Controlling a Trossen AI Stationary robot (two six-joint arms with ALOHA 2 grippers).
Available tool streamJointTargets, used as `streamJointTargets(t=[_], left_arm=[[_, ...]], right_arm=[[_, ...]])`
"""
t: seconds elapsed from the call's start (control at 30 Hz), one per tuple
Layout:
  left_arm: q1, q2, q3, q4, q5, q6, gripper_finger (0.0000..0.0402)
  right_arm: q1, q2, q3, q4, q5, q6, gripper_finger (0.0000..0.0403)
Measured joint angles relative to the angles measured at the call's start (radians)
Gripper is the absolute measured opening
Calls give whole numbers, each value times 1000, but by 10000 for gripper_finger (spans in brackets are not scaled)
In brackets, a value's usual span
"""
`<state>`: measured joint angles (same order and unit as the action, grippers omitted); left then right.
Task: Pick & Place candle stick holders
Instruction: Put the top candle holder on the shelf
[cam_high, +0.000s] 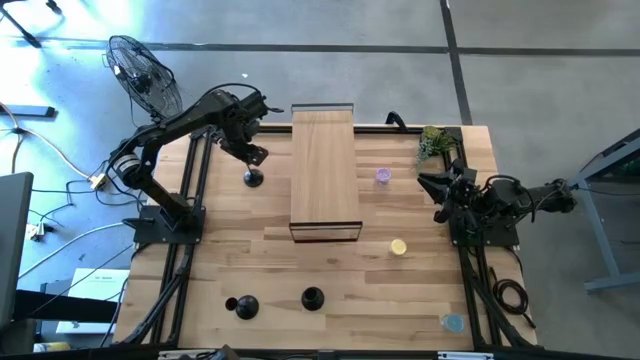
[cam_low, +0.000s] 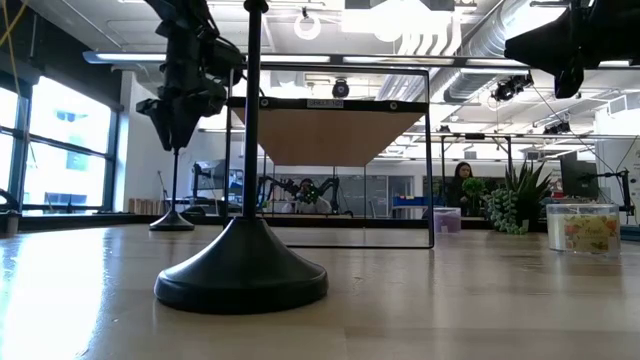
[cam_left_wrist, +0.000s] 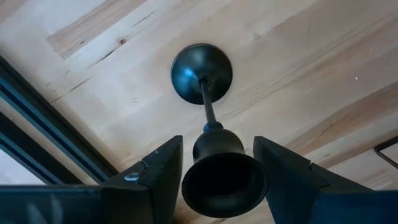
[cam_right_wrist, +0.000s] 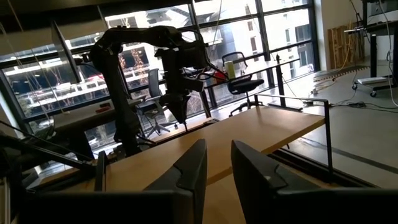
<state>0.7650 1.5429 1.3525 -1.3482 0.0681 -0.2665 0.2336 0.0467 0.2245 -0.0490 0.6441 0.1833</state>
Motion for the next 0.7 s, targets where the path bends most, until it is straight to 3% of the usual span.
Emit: streamJointTargets(t=[0.23, 0.7], left_arm=[[0, 0, 0, -4, 0, 10, 128], [0, -2, 0, -8, -13, 56, 126]], right_arm=[[0, 0, 0, 0, 0, 0, 69], [0, 0, 0, 0, -2, 0, 69]])
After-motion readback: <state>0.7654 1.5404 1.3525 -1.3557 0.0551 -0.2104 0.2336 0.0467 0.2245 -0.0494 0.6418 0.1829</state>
